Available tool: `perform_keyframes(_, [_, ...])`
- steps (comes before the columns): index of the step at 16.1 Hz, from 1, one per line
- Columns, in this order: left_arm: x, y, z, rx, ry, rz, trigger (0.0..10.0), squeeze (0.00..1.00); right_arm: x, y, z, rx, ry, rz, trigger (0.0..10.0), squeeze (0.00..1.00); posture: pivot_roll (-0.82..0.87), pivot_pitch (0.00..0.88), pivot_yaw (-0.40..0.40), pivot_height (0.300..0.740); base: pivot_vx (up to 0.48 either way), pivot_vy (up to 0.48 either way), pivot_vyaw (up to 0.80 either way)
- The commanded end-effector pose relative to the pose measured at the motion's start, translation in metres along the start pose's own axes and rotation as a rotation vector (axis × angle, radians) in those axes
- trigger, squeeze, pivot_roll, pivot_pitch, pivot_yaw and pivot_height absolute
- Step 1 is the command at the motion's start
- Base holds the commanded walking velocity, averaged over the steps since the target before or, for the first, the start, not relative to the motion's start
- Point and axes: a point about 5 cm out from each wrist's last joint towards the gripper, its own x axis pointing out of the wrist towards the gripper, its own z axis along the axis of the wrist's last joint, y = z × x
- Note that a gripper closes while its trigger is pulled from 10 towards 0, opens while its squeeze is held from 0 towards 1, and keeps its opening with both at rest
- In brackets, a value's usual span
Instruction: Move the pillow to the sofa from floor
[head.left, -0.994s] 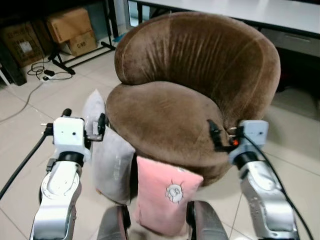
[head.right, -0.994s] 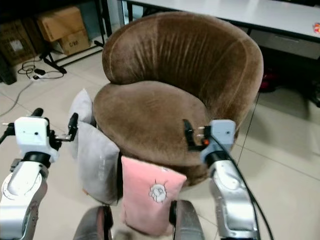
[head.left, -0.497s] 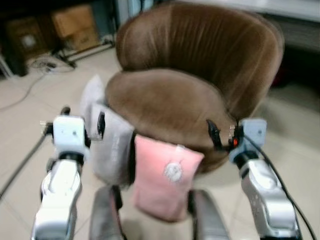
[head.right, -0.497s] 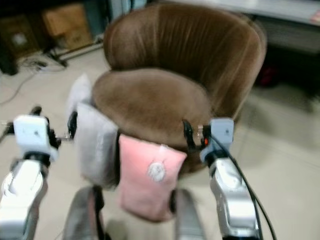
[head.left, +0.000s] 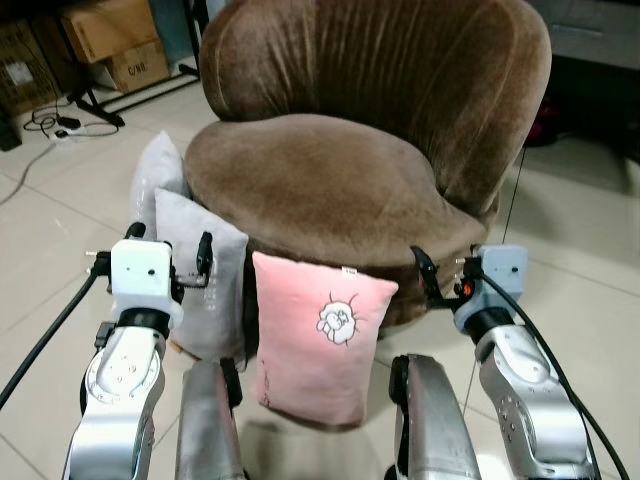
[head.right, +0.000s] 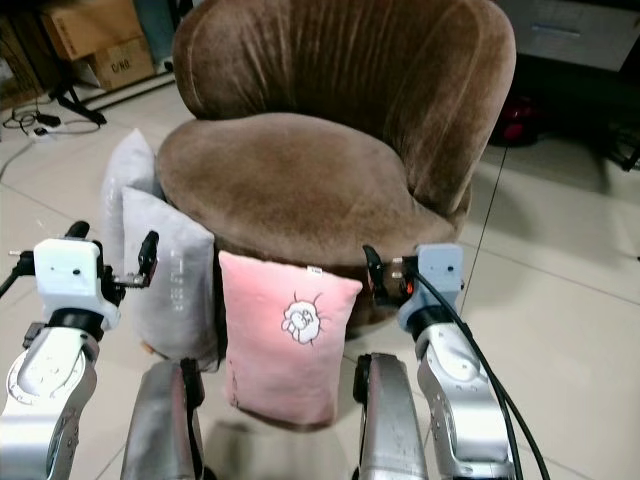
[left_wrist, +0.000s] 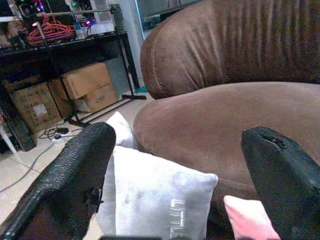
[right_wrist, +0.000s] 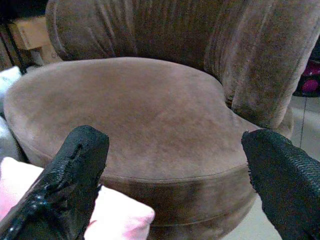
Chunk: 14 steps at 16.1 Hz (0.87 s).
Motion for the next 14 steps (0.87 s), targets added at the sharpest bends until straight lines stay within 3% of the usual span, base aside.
perform_keyframes(1, [-0.0004,0.0008,0.0039,0.0,-0.021,-0.004,10.0,0.55,0.0018,-0.0004,0.0025,-0.019,-0.01,-0.009,10.0,0.0,-0.16,0.0,0.004,0.442,0.375,0.0,0.0])
perform_keyframes(5, [-0.001,0.0004,0.0037,0.001,-0.024,-0.009,10.0,0.55,0.0024,0.0001,0.0015,-0.009,-0.003,-0.009,10.0,0.0,-0.16,0.0,0.003,0.442,0.376,0.0,0.8])
perform_keyframes(7, [-0.0003,0.0009,0.0018,0.025,-0.011,0.006,10.0,0.49,0.0024,0.0004,0.0,0.009,0.005,-0.01,10.0,0.0,-0.16,0.0,0.003,0.442,0.137,0.0,0.0])
perform_keyframes(14, [-0.0006,0.0007,0.0014,0.027,-0.005,0.012,10.0,0.46,0.0041,0.0033,-0.0028,0.022,0.039,0.04,10.0,0.0,-0.15,0.0,0.0,0.442,0.0,0.0,0.0])
